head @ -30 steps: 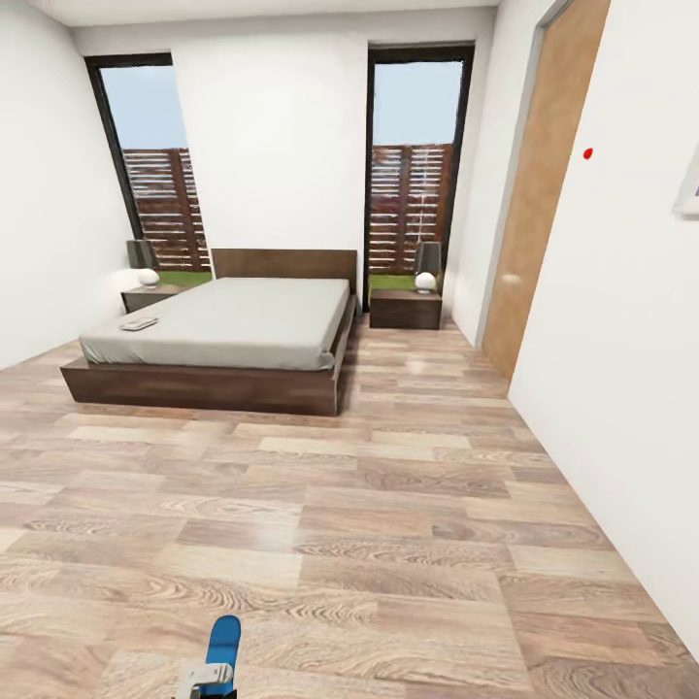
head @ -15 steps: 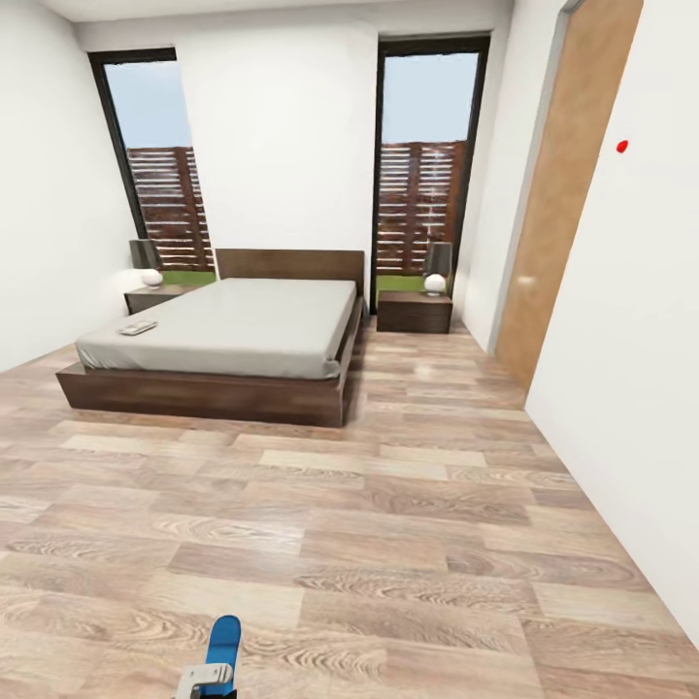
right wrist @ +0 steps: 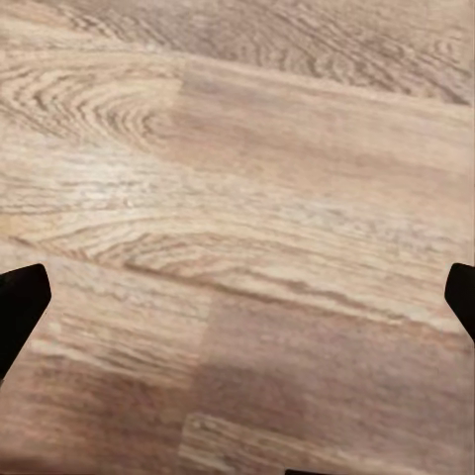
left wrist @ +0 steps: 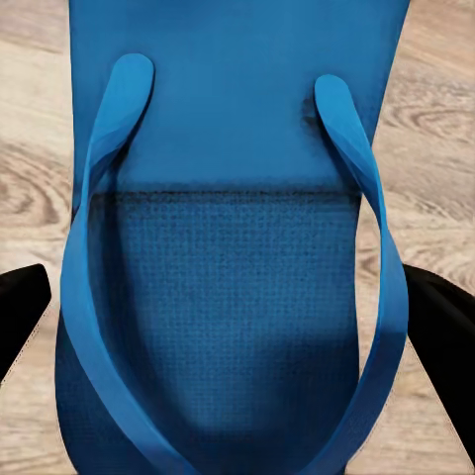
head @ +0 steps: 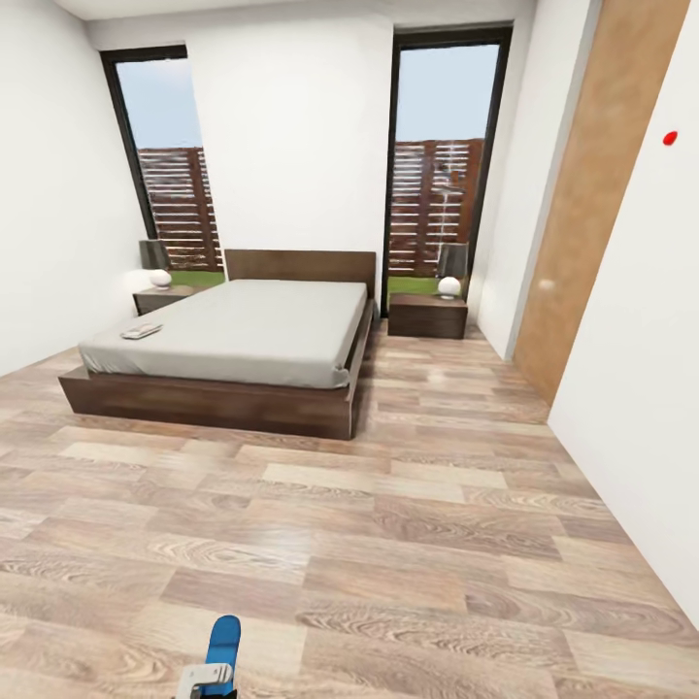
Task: In the bedroom, move the book from the bed onto either nightstand, and place the two sandals side by side next to the bed.
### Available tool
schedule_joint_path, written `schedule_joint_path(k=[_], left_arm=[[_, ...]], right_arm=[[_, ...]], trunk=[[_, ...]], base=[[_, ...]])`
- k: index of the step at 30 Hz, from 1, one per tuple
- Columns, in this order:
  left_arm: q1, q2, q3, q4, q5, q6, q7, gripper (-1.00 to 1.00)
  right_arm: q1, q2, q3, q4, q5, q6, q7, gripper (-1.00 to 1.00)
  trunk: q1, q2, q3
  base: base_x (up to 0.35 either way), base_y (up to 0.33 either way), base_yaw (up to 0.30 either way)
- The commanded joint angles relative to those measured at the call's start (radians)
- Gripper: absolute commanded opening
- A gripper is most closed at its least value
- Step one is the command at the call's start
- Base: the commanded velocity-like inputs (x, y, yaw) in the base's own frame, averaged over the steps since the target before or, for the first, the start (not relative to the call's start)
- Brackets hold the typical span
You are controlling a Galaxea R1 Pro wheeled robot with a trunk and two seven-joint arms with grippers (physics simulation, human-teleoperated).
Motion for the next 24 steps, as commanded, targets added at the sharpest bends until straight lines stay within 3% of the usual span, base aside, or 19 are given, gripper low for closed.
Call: schedule_joint_path(k=[1,24], left_arm=[[-0.001,0.0,0.002,0.001,0.01,0.0,-0.007,-1.0],[-0.001,-0.001,0.002,0.001,0.01,0.0,-0.007,-1.0]], right_arm=[[-0.001,0.0,0.007,0.001,-0.001,-0.003,0.0,1.0],[-0.001,0.0,0.007,0.001,-0.001,-0.003,-0.002,1.0]], trunk=[[0.0,0.0,-0.001],[0.0,0.0,-0.001]], base=[[0.112,0.0,0.0],[0.007,0.0,0.0]])
